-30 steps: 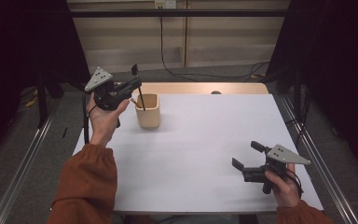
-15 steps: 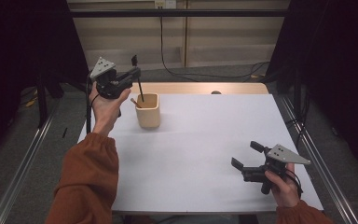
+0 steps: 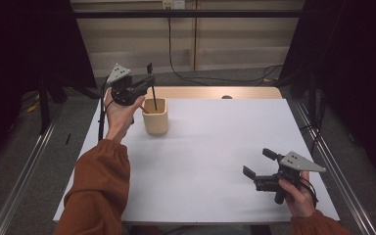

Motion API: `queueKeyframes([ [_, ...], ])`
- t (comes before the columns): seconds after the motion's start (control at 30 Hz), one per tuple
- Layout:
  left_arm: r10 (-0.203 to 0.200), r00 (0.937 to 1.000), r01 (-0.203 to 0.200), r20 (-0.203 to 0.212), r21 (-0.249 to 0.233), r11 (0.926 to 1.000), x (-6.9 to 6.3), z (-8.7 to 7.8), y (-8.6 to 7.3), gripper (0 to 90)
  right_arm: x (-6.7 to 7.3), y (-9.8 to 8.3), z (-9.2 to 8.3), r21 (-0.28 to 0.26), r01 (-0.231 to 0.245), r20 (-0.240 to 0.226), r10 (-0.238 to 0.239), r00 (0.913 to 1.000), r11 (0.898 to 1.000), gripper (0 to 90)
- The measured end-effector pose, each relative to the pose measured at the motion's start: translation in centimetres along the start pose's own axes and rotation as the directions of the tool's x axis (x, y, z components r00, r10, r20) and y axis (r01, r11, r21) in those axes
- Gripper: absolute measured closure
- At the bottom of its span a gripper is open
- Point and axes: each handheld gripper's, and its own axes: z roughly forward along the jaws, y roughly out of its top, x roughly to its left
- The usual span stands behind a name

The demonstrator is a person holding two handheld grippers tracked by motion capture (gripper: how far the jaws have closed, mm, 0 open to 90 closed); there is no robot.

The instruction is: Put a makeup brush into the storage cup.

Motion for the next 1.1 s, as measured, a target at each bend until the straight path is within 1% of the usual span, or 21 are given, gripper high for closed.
queueKeyframes([
  [0.2,0.002,0.9999,-0.002,-0.012,0.021,0.9998,0.3,0.4,-0.8,85.6,-0.1,0.0,-0.1,-0.005,-0.007,0.005,0.007,1.0000,1.000,0.0],
  [0.3,-0.013,0.9997,0.013,-0.021,0.013,0.9998,0.4,0.3,-1.3,85.6,0.0,0.0,-0.1,-0.001,-0.006,0.006,0.006,1.0000,1.000,0.0],
  [0.33,-0.015,0.9996,0.015,-0.023,0.020,0.9997,0.4,0.4,-1.5,85.6,0.0,0.0,-0.1,-0.001,-0.006,0.006,0.006,1.0000,1.000,0.0],
  [0.37,-0.005,0.9995,0.006,-0.032,0.025,0.9997,0.5,0.5,-1.8,85.6,-0.1,0.0,-0.1,-0.001,-0.006,0.009,0.006,0.9999,1.000,0.0],
  [0.4,-0.018,0.9994,0.019,-0.029,0.029,0.9994,0.5,0.5,-2.0,85.6,-0.1,0.0,-0.1,-0.001,-0.007,0.009,0.007,0.9999,1.000,0.0],
  [0.53,-0.018,0.9993,0.020,-0.031,0.043,0.9989,0.7,0.7,-2.7,85.7,-0.1,0.0,-0.1,-0.002,-0.007,0.009,0.007,0.9999,1.000,0.0],
  [0.57,-0.027,0.9991,0.028,-0.034,0.040,0.9988,0.8,0.6,-2.8,85.6,-0.1,0.0,-0.1,-0.002,-0.007,0.009,0.007,0.9999,1.000,0.0],
  [0.63,-0.026,0.9991,0.028,-0.033,0.048,0.9985,1.0,0.6,-3.1,85.6,-0.1,0.0,-0.1,-0.001,-0.006,0.006,0.006,1.0000,1.000,0.0],
  [0.7,-0.037,0.9988,0.038,-0.031,0.053,0.9979,1.0,0.6,-3.4,85.6,-0.1,0.0,-0.1,-0.011,-0.009,0.004,0.009,1.0000,1.000,0.0],
  [0.77,-0.032,0.9989,0.034,-0.033,0.065,0.9973,0.9,0.8,-3.7,85.6,-0.1,0.0,-0.2,-0.010,-0.010,0.006,0.010,0.9999,1.000,0.0],
  [0.93,-0.043,0.9988,0.045,-0.024,0.073,0.9964,0.7,1.2,-4.4,85.6,-0.1,0.0,-0.1,-0.007,-0.013,0.002,0.013,0.9999,1.000,0.0],
  [1.03,-0.038,0.9989,0.040,-0.026,0.080,0.9960,0.8,1.3,-4.5,85.6,-0.1,0.1,-0.1,-0.007,-0.016,0.001,0.016,0.9999,1.000,0.0],
  [1.1,-0.036,0.9987,0.038,-0.035,0.082,0.9959,0.9,1.3,-4.5,85.6,-0.1,0.1,-0.1,-0.007,-0.017,-0.002,0.017,0.9999,1.000,0.0],
])
